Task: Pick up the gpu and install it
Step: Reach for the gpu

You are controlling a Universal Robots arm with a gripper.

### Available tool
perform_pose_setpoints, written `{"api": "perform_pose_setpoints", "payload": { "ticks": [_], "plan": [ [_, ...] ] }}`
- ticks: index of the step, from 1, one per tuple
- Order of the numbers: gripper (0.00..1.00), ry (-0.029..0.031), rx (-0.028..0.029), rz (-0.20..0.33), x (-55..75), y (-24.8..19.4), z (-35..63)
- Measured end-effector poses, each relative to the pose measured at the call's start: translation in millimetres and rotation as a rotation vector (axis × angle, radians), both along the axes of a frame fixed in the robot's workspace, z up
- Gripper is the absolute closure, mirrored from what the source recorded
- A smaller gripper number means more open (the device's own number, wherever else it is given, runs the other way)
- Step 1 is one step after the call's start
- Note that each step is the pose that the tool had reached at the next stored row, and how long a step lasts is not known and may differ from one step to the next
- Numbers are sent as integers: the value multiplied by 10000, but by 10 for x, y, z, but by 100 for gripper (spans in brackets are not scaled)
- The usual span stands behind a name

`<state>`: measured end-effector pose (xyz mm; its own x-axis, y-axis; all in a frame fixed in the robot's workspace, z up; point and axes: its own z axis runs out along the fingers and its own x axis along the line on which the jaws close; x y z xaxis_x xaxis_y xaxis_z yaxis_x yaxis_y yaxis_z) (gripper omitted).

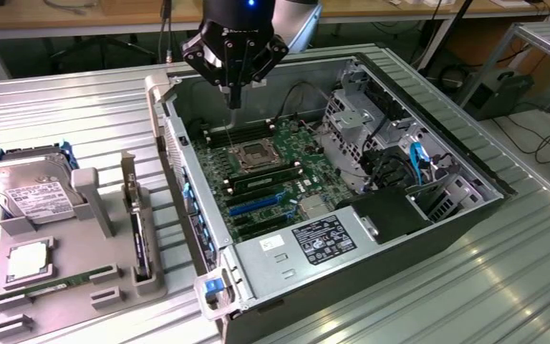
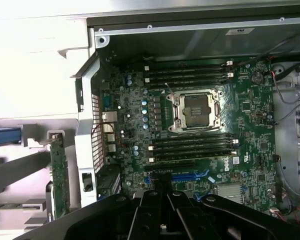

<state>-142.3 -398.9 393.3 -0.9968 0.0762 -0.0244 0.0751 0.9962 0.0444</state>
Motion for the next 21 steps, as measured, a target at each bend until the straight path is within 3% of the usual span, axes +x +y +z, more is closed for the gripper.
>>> {"api": "perform_pose_setpoints", "payload": {
  "ticks": [21],
  "plan": [
    [89,0,0,0,-48,0,0]
  ]
}}
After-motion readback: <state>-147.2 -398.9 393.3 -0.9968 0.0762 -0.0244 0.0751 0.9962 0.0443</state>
